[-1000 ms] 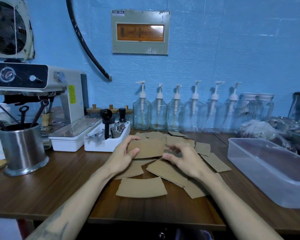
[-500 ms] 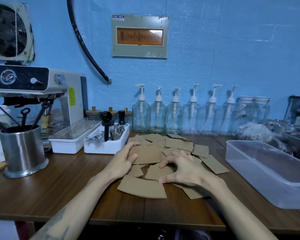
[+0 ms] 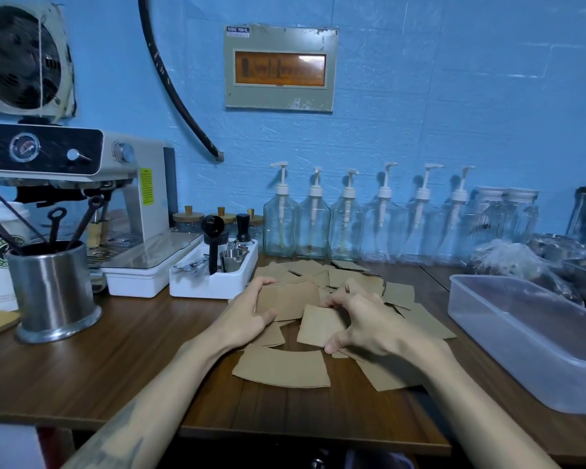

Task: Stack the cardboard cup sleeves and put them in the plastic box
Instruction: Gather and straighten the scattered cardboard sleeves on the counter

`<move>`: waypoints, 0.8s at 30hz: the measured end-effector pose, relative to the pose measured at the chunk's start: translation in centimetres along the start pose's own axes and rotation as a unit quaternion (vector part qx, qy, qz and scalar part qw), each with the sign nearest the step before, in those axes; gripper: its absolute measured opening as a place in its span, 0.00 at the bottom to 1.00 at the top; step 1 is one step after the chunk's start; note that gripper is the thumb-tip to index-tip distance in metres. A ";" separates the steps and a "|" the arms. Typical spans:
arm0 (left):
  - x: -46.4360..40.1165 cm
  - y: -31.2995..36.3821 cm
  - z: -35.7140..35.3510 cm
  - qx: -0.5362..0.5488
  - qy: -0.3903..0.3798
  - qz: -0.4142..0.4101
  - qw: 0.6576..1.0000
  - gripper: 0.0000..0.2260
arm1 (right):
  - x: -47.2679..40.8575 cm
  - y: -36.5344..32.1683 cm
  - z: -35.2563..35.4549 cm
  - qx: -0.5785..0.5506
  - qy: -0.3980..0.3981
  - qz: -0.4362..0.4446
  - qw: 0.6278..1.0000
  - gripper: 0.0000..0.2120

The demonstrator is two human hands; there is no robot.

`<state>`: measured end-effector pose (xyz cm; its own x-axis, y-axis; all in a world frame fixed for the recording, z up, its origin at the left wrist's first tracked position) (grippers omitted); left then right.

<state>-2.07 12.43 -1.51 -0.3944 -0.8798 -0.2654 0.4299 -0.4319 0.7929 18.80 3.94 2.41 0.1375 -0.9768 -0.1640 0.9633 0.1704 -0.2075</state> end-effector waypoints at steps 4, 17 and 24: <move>0.3 0.2 -0.1 0.017 -0.011 0.034 0.999 0.20 | -0.4 -0.2 0.8 -0.073 0.030 0.026 0.997 0.21; 0.8 0.9 -0.3 0.038 -0.035 0.039 0.998 0.23 | -1.1 -0.2 3.1 -0.242 0.199 0.039 0.949 0.10; 0.4 0.6 -0.4 0.003 -0.007 -0.020 1.000 0.26 | -2.7 -3.9 0.2 -0.127 0.113 0.136 0.976 0.17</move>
<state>-1.66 11.76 -1.39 -0.4220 -0.8591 -0.2896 0.4086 -0.4654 0.7852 14.67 5.86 3.82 0.2987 -0.8426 -0.4481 0.8063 0.4739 -0.3538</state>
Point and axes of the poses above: each hand's wrist, its own x-axis away from the middle knuckle, its own z-axis out of the back of the hand, y = z × x, the point moved 4 cm from there along -x, towards the middle knuckle, and after that the axes turned 3 degrees about x, right-handed, at the moved point
